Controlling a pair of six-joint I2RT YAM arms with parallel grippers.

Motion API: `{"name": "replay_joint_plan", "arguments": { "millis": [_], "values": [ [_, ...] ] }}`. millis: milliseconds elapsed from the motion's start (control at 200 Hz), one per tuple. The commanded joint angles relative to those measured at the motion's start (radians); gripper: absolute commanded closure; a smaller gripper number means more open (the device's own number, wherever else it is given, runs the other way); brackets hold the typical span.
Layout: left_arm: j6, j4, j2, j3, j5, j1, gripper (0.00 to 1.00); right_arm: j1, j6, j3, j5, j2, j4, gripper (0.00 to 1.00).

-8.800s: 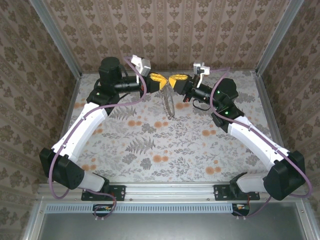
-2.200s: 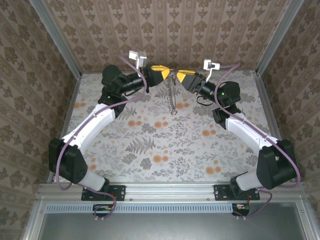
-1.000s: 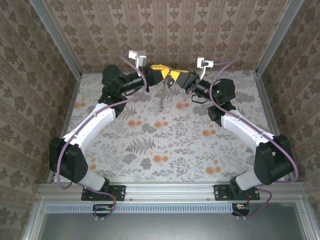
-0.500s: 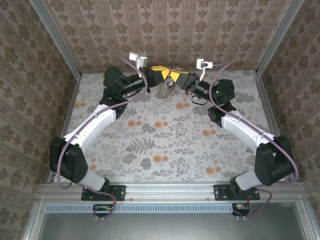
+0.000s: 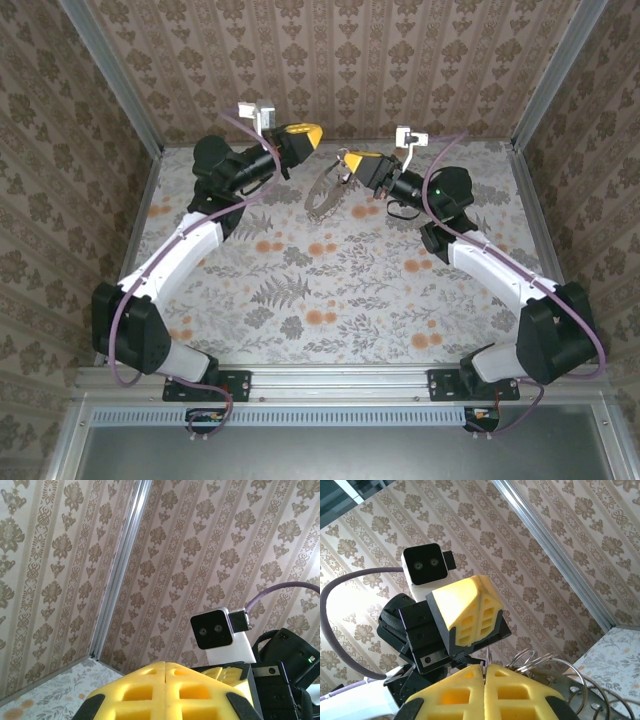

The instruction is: Put the keys on the keyring

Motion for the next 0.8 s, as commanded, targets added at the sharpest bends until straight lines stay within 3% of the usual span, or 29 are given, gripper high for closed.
{"name": "replay_joint_plan", "arguments": {
  "millis": [0, 65, 165, 460, 550, 670, 795],
  "values": [
    [-0.015, 0.033, -0.034, -0.003, 0.003, 0.0, 1.0, -0.007, -0.024, 0.002, 0.015, -0.049, 0.016, 1.0],
    [-0.003, 0.011, -0.041, 0.001, 0.016, 0.0, 0.95, -0.009, -0.037, 0.006, 0.008, -0.059, -0.011, 1.0],
    [0.019, -0.029, -0.05, 0.016, 0.052, 0.039, 0.73, -0.013, -0.063, 0.024, -0.009, -0.077, -0.075, 1.0],
    [0.056, -0.128, -0.093, 0.025, 0.076, 0.088, 0.29, -0.026, -0.12, 0.106, -0.09, -0.109, -0.257, 1.0],
    [0.078, -0.209, -0.095, 0.056, 0.073, 0.102, 0.01, -0.032, -0.13, 0.14, -0.133, -0.103, -0.3, 1.0],
    [0.113, -0.322, -0.083, 0.105, 0.04, 0.113, 0.0, -0.048, -0.149, 0.188, -0.184, -0.091, -0.37, 1.0],
    [0.135, -0.307, -0.071, 0.102, -0.025, 0.119, 0.0, -0.071, -0.162, 0.235, -0.241, -0.076, -0.417, 1.0]
  ]
}}
